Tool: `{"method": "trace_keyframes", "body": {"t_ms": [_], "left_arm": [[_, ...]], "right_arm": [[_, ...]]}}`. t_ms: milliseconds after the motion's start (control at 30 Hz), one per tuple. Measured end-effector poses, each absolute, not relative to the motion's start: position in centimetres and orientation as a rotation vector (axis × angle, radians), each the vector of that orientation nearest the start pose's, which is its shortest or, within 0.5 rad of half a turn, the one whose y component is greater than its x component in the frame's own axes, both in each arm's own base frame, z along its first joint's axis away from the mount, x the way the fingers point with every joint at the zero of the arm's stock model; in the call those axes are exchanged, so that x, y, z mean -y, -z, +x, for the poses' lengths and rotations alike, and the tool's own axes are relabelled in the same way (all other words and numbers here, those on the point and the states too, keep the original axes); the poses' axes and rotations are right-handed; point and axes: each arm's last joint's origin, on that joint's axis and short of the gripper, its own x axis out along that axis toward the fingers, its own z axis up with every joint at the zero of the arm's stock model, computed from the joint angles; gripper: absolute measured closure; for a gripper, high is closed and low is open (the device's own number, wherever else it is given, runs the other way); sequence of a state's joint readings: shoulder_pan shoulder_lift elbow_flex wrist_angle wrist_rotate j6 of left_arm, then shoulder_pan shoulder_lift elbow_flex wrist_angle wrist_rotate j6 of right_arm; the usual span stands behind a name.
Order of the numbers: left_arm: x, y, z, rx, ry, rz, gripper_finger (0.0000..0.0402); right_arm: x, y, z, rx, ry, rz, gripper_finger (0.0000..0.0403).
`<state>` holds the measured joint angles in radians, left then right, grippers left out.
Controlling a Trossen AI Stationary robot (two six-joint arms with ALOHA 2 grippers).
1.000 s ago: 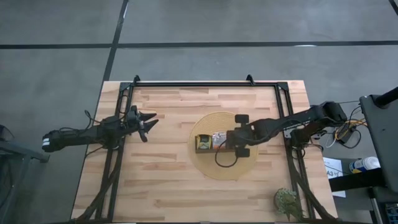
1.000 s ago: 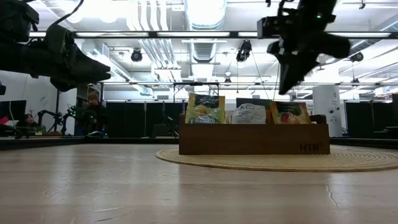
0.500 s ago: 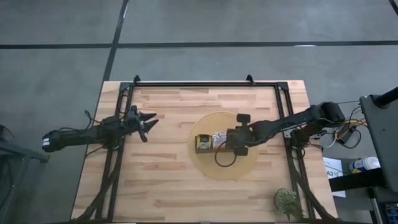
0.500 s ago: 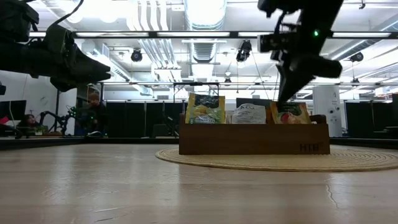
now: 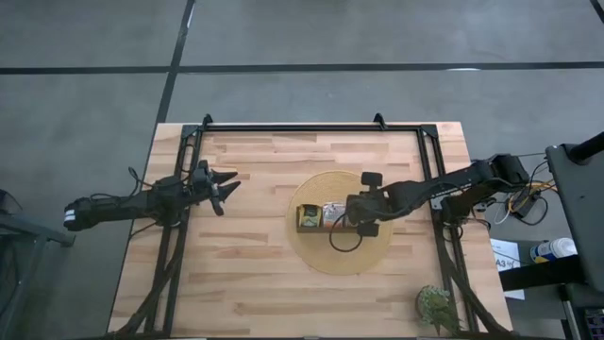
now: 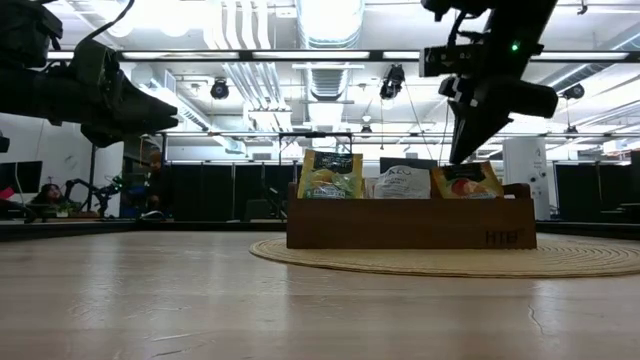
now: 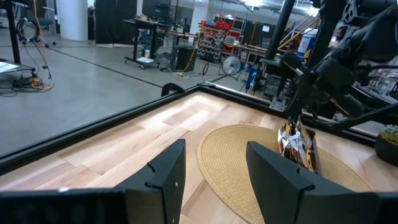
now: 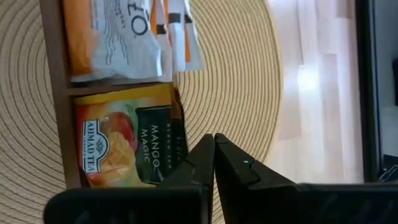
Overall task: Pick & Place Tea
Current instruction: Adjust the tea bags
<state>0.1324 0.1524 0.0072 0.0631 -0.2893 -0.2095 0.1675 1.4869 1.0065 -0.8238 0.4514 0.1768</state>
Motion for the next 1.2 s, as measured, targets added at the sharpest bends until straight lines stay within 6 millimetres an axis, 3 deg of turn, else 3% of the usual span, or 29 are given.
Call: {"method": "trace_keyframes", "body": {"t_ms": [267,467,600,833,1200], "left_arm": [[-2.2,-16.0,10.3,-0.038,-0.429,-0.200,0.0239],[-2.2,-16.0,10.3,-0.038,-0.428,-0.200,0.0239],[-2.2,-16.0,10.3,-0.038,-0.428,-0.200,0.0239],[-2.2,-16.0,10.3,-0.038,-0.429,-0.200,0.0239],[-2.2,-16.0,10.3,-0.038,-0.428,-0.200,0.0239]], "right_arm": [[-3.1,-23.7,26.0,-1.090,0.372,-0.218,0.0394],[-3.3,-26.0,27.6,-0.718,0.352,-0.159,0.0394],[-3.7,-24.9,29.6,-0.582,0.282,-0.218,0.0394],[-4.2,-21.2,33.2,-0.627,0.270,-0.286,0.0394],[-4.9,-19.8,36.0,-0.670,0.305,-0.307,0.0394]]}}
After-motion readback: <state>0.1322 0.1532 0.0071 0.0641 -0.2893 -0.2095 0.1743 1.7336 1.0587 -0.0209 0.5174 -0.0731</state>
